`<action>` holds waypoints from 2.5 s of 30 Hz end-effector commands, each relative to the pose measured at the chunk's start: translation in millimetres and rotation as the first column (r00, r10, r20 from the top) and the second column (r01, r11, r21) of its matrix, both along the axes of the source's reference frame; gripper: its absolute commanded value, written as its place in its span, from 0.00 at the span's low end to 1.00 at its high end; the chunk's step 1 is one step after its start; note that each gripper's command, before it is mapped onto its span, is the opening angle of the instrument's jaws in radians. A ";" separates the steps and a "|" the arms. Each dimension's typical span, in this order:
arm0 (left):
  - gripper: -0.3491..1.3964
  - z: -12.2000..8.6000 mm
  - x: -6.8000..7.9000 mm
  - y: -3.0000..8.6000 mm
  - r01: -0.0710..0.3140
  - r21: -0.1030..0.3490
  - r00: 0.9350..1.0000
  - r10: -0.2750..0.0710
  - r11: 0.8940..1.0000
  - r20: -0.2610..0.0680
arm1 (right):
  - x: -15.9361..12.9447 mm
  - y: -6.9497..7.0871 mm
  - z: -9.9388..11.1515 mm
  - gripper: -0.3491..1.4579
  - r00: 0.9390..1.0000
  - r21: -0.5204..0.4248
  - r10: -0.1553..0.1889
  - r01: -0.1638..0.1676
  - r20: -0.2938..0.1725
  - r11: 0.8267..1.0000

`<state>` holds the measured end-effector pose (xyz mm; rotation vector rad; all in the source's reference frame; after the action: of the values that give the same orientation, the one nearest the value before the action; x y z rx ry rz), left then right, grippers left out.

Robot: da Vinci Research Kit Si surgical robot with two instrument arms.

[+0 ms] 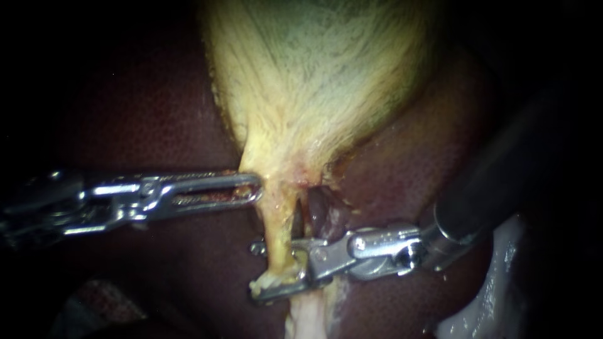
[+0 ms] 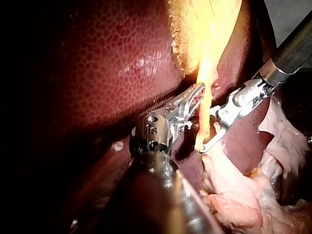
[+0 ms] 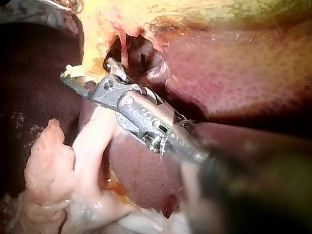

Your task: Going back second clip left tube

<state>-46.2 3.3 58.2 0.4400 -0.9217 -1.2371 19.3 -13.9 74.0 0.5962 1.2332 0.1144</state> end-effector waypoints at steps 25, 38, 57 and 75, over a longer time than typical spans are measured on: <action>0.00 0.0 0.1 0.0 0.000 0.000 1.000 0.000 1.000 0.000 | -0.1 -2.2 1.1 0.49 0.993 -0.067 -0.101 0.097 -0.060 0.993; 0.00 0.0 0.4 -0.2 -0.002 -0.001 1.000 0.002 1.000 0.000 | -4.7 1.5 1.6 0.52 0.998 -0.061 0.055 -0.054 0.014 0.997; 0.00 0.3 0.6 -0.2 -0.003 -0.002 1.000 0.003 1.000 0.001 | -13.8 6.2 -4.2 0.52 0.998 -0.117 0.055 -0.056 -0.010 0.992; 0.00 2.9 -0.6 -0.6 0.001 -0.013 1.000 -0.001 1.000 -0.005 | -18.1 9.1 -7.4 0.52 0.998 -0.230 0.044 -0.052 -0.038 0.972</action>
<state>-47.1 2.5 61.6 0.4258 -0.9284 -1.2310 1.2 -4.7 66.5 0.3667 1.2718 0.0007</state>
